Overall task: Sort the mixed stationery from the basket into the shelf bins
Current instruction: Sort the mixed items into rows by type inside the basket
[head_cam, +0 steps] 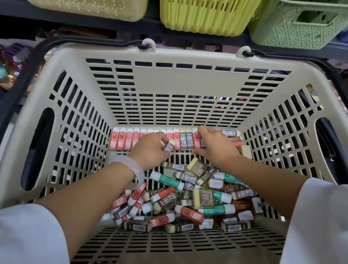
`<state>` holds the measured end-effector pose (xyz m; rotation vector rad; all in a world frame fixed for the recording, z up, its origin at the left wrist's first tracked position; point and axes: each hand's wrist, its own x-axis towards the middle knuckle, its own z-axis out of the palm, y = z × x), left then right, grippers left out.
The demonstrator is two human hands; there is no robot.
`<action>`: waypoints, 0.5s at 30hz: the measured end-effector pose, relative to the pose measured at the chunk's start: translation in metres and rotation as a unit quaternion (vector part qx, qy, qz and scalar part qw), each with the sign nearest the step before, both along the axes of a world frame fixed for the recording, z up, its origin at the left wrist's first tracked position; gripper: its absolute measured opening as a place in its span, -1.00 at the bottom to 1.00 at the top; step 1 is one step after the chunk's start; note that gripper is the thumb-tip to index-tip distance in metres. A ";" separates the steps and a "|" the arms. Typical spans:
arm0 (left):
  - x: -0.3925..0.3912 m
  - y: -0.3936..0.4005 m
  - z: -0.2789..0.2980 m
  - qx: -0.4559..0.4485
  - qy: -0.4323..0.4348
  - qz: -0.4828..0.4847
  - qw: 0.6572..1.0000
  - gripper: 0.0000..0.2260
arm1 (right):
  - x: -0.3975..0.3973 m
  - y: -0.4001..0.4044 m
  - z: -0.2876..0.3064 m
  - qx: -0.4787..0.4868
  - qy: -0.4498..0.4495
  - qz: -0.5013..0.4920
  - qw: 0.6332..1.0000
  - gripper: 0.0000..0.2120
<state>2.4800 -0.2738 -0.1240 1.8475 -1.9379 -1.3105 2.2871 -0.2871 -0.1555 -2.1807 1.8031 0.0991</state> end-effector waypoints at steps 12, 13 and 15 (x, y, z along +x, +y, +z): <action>-0.002 0.000 0.006 0.004 0.026 0.007 1.000 -0.87 | -0.047 -0.011 0.029 0.040 0.206 0.216 0.954 -0.58; -0.002 0.000 0.006 0.003 0.027 0.006 1.000 -0.88 | -0.048 -0.010 0.031 0.043 0.210 0.215 0.953 -0.59; -0.002 0.000 0.007 0.003 0.029 0.004 1.000 -0.88 | -0.050 -0.010 0.033 0.044 0.181 0.196 0.963 -0.64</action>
